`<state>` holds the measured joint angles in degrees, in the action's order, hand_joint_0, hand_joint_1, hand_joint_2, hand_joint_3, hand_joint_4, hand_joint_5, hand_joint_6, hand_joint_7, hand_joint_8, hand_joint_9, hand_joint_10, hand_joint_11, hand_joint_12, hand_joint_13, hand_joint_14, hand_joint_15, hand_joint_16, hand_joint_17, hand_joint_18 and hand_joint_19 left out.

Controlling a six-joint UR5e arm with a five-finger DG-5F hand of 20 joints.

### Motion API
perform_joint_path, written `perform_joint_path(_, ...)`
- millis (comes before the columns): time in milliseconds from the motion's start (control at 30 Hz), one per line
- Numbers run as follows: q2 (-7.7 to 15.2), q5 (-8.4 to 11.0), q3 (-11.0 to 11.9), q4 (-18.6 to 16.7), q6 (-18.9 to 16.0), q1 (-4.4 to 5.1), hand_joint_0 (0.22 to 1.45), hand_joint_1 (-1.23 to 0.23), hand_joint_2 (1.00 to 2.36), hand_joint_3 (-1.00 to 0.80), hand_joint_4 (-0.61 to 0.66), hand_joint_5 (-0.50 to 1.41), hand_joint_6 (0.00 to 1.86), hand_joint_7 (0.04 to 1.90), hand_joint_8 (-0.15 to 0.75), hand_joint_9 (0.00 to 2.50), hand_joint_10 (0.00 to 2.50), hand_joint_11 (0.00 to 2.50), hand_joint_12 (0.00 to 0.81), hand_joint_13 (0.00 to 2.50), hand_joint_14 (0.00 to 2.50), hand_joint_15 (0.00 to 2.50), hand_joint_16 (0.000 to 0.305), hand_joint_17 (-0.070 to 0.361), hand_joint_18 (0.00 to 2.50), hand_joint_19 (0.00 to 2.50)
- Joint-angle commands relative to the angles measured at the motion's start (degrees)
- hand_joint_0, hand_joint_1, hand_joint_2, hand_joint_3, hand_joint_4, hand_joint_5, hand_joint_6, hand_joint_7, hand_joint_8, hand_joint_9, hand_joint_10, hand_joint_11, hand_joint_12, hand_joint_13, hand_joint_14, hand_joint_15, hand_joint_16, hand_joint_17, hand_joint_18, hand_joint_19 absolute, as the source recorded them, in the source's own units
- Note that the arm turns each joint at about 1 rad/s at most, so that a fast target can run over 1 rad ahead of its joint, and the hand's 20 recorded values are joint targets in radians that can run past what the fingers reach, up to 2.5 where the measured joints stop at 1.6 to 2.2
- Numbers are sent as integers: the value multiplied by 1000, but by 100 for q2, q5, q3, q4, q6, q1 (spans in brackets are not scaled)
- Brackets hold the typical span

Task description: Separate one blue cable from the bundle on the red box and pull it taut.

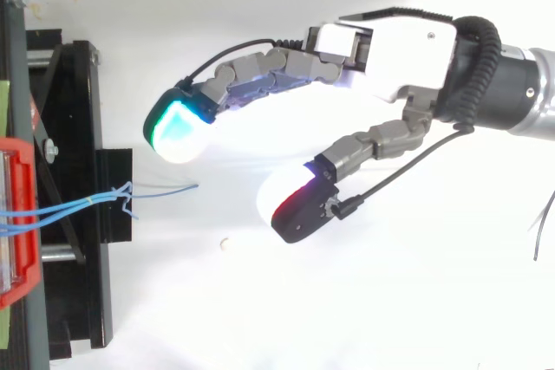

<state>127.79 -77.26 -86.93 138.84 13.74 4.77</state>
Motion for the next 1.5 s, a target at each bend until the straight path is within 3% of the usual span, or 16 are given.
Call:
perform_joint_path(0, 79, 290, 0, -191, 164, 50, 488, -738, 1000, -500, 184, -213, 501, 664, 276, 427, 0, 53, 385, 472, 6, 215, 61, 137, 399, 427)
perform_joint_path(67, 79, 536, 0, -200, 296, 68, 488, -737, 1000, -500, 185, -212, 501, 664, 275, 427, 0, 54, 386, 473, 6, 212, 61, 137, 399, 426)
perform_joint_path(100, 88, 896, 0, -226, 498, 86, 490, -733, 1000, -500, 188, -212, 501, 668, 275, 426, 2, 60, 384, 474, 6, 216, 61, 137, 398, 423)
perform_joint_path(133, 88, 1081, 0, -226, 613, 94, 490, -733, 1000, -500, 186, -211, 501, 664, 275, 427, 0, 53, 385, 474, 6, 212, 61, 137, 397, 435)
perform_joint_path(267, 211, 1450, 0, -393, 850, 147, 490, -731, 1000, -500, 189, -210, 501, 664, 276, 430, 2, 54, 384, 475, 6, 213, 61, 137, 401, 427)
perform_joint_path(400, 387, 1424, 106, -604, 841, 191, 491, -728, 1000, -500, 188, -209, 501, 664, 275, 430, 1, 54, 384, 475, 6, 217, 61, 136, 402, 435)
perform_joint_path(533, 835, 1283, 677, -516, 744, 200, 492, -726, 1000, -500, 191, -207, 501, 669, 276, 435, 0, 63, 384, 476, 6, 217, 61, 136, 403, 435)
perform_joint_path(567, 835, 1283, 677, -516, 744, 200, 491, -726, 1000, -500, 192, -207, 502, 666, 277, 437, 0, 63, 385, 477, 6, 221, 61, 136, 404, 435)
perform_joint_path(733, 1196, 1090, 1266, -182, 525, 226, 491, -724, 1000, -500, 197, -204, 501, 672, 278, 436, 2, 62, 385, 479, 6, 222, 61, 136, 404, 435)
perform_joint_path(1233, 1204, 1072, 1292, -191, 490, 499, 496, -715, 1000, -500, 278, -150, 503, 840, 283, 459, 2, 65, 383, 478, 6, 211, 60, 134, 410, 436)
perform_joint_path(1467, 1204, 1046, 1424, -156, 428, 534, 509, -711, 1000, -500, 304, -124, 503, 951, 288, 490, 1, 85, 381, 496, 6, 214, 58, 132, 429, 438)
